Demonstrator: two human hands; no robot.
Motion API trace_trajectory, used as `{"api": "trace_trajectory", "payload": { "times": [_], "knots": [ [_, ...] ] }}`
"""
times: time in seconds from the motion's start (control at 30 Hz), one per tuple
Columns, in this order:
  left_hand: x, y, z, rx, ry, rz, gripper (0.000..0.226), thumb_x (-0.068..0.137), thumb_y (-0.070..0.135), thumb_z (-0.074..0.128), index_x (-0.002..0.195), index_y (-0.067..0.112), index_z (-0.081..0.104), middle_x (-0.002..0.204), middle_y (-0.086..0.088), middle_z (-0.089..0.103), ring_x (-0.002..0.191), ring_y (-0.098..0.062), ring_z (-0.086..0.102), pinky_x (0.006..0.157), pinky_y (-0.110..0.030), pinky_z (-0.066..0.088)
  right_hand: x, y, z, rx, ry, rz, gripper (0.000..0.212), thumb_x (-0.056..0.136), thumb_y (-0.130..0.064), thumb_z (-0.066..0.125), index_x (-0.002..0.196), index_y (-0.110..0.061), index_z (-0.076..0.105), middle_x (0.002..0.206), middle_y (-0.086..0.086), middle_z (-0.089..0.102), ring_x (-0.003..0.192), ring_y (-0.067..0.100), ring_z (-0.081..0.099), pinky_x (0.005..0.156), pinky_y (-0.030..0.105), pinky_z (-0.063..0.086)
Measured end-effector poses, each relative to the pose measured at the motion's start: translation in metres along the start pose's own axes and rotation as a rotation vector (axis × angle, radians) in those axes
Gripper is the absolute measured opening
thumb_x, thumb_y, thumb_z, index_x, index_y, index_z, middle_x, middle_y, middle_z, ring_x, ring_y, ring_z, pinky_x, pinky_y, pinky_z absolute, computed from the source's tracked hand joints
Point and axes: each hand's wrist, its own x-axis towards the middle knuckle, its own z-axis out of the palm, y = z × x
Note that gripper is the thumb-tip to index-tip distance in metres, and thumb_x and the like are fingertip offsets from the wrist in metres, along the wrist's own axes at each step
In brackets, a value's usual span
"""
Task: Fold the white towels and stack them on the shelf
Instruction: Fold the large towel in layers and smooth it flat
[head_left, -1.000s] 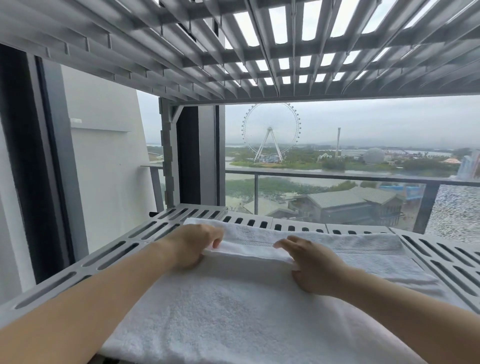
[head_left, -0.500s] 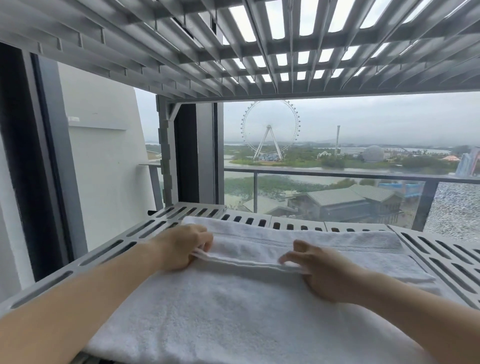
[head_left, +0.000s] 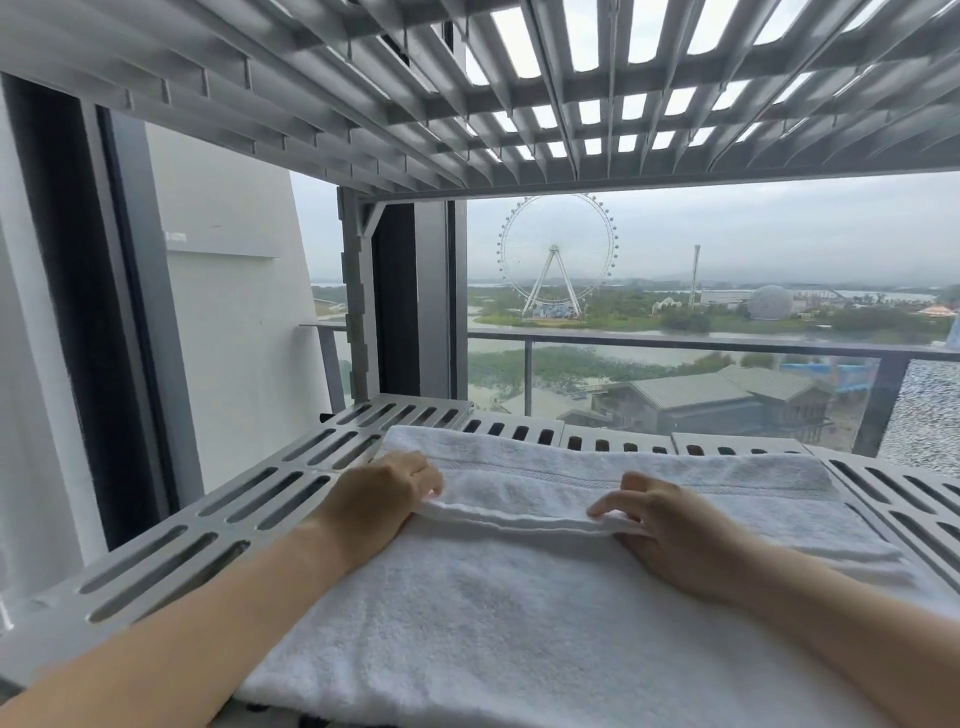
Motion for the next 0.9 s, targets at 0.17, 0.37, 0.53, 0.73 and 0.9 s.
{"api": "trace_trajectory", "payload": {
  "times": [0.17, 0.37, 0.53, 0.73, 0.9],
  "knots": [
    [-0.002, 0.007, -0.009, 0.008, 0.015, 0.220, 0.026, 0.071, 0.013, 0.078, 0.093, 0.024, 0.071, 0.084, 0.010, 0.070, 0.068, -0.009, 0.066, 0.050, -0.025, 0.055, 0.011, -0.013, 0.001, -0.088, -0.021, -0.016, 0.031, 0.092, -0.039, 0.048, 0.122, -0.034, 0.051, 0.116, -0.007, 0.053, 0.094, 0.016, 0.058, 0.073, 0.030, 0.048],
    [0.000, 0.003, -0.006, 0.007, 0.007, 0.076, 0.016, 0.080, 0.004, 0.064, 0.085, 0.018, 0.064, 0.080, 0.003, 0.062, 0.071, -0.015, 0.060, 0.052, -0.025, 0.046, 0.043, -0.051, 0.018, -0.078, -0.001, -0.080, 0.032, 0.094, -0.033, 0.040, 0.125, -0.033, 0.049, 0.120, -0.002, 0.057, 0.104, 0.024, 0.057, 0.076, 0.033, 0.046],
    [0.002, -0.006, 0.003, 0.033, 0.035, -0.056, 0.019, 0.082, -0.002, 0.050, 0.075, 0.015, 0.055, 0.077, 0.002, 0.052, 0.073, -0.013, 0.045, 0.055, -0.026, 0.038, 0.041, -0.057, 0.022, -0.007, 0.074, -0.099, 0.029, 0.094, -0.030, 0.042, 0.120, -0.031, 0.056, 0.113, -0.001, 0.060, 0.099, 0.025, 0.059, 0.076, 0.032, 0.047],
    [0.012, -0.005, -0.006, -0.147, -0.177, -0.032, 0.030, 0.081, 0.003, 0.049, 0.094, 0.028, 0.059, 0.092, 0.014, 0.055, 0.082, -0.004, 0.051, 0.067, -0.014, 0.040, 0.036, -0.056, 0.013, 0.016, 0.002, -0.129, 0.031, 0.092, -0.023, 0.046, 0.121, -0.027, 0.057, 0.117, 0.001, 0.058, 0.100, 0.023, 0.058, 0.080, 0.036, 0.048],
    [0.032, 0.044, -0.004, -0.309, -0.193, 0.071, 0.015, 0.081, 0.027, 0.059, 0.095, 0.031, 0.059, 0.086, 0.020, 0.050, 0.078, -0.001, 0.050, 0.068, -0.016, 0.041, 0.035, -0.055, 0.012, -0.033, 0.050, -0.088, 0.034, 0.089, -0.027, 0.049, 0.122, -0.029, 0.054, 0.115, -0.001, 0.058, 0.098, 0.023, 0.058, 0.071, 0.033, 0.046]
  ]
}}
